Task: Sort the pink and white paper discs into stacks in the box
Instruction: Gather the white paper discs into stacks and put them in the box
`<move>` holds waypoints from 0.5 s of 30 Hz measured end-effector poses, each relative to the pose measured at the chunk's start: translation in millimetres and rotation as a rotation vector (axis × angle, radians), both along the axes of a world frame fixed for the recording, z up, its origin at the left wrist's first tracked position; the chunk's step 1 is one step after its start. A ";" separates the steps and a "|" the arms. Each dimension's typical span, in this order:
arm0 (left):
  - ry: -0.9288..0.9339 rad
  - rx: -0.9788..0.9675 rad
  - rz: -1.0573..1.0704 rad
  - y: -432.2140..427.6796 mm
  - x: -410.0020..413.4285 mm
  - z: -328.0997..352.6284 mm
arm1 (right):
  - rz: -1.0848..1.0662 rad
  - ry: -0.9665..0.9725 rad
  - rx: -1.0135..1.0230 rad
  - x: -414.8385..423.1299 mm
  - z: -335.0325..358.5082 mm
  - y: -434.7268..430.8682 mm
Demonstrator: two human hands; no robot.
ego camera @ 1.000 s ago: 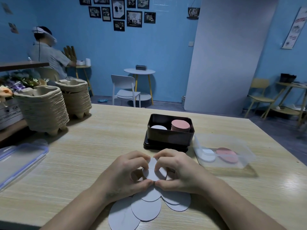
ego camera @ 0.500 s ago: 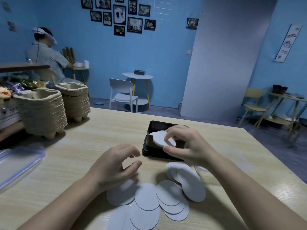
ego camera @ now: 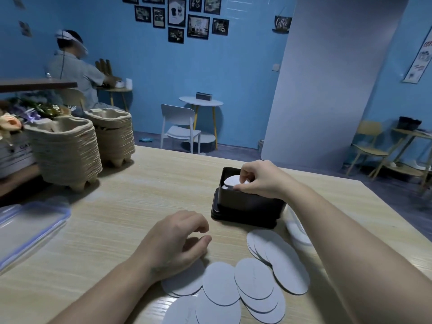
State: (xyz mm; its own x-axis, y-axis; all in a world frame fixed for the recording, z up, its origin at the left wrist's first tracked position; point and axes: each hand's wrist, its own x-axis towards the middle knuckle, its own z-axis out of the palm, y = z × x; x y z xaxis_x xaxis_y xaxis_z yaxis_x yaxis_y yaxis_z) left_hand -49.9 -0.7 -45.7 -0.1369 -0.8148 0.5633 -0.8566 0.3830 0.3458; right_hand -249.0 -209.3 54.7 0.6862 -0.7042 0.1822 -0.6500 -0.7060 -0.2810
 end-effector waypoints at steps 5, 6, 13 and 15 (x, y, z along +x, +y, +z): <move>0.028 0.016 -0.026 -0.2 0.4 -2.7 | 0.013 0.065 -0.003 9.0 -5.1 -4.8; 0.031 0.020 -0.030 0.0 0.4 -2.5 | 0.017 0.080 -0.007 10.1 -6.1 -5.8; 0.041 0.017 -0.042 2.2 0.0 0.0 | 0.026 0.126 -0.026 11.7 -9.2 -8.2; 0.053 0.020 -0.037 3.5 1.3 0.6 | 0.028 0.076 -0.033 10.3 -8.4 -6.3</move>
